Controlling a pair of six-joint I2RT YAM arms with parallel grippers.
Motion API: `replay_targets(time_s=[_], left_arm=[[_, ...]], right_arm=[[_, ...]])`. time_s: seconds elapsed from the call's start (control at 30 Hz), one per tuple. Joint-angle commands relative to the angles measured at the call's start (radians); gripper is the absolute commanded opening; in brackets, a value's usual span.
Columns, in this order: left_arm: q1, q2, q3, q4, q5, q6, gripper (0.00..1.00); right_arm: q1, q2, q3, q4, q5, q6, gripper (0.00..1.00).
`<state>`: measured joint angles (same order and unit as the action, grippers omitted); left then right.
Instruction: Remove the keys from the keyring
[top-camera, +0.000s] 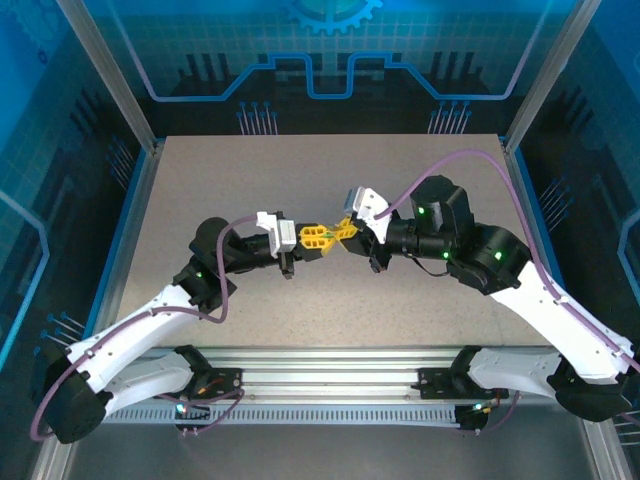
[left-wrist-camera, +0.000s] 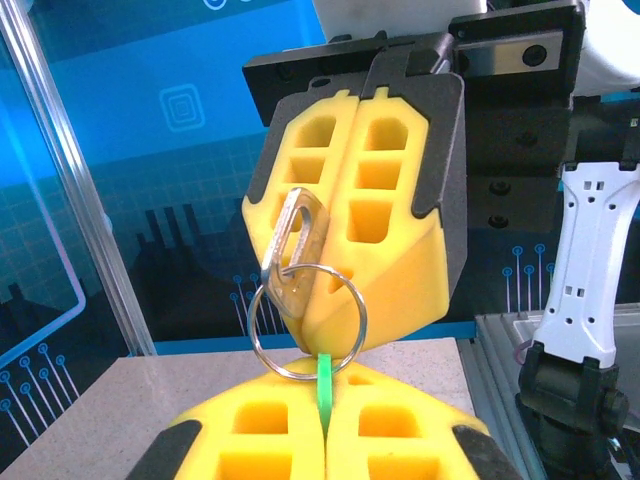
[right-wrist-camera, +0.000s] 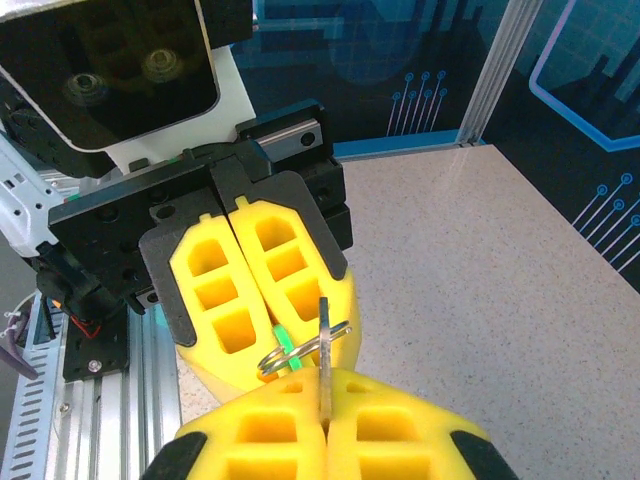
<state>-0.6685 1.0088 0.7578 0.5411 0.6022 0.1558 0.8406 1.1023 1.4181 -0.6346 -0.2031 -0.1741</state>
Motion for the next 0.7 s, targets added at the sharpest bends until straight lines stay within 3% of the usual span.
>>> replay_targets(time_s=[0.0, 0.07, 0.2, 0.43, 0.67], left_arm=[[-0.004, -0.029, 0.055, 0.027, 0.021, -0.015, 0.05], [-0.004, -0.026, 0.058, 0.024, 0.009, -0.014, 0.18], [-0.004, -0.007, 0.068, 0.033, 0.011, -0.014, 0.34], [-0.006, 0.027, 0.084, 0.05, 0.04, -0.02, 0.38], [-0.009, 0.014, 0.046, 0.045, 0.041, -0.001, 0.5]], right_arm=[[-0.022, -0.004, -0.028, -0.018, -0.005, 0.024, 0.0], [-0.022, -0.002, -0.028, -0.018, -0.013, 0.025, 0.0], [-0.022, -0.006, -0.025, -0.013, -0.026, 0.03, 0.0], [-0.022, -0.009, -0.023, -0.006, -0.038, 0.043, 0.0], [-0.027, -0.01, -0.012, -0.002, -0.051, 0.051, 0.0]])
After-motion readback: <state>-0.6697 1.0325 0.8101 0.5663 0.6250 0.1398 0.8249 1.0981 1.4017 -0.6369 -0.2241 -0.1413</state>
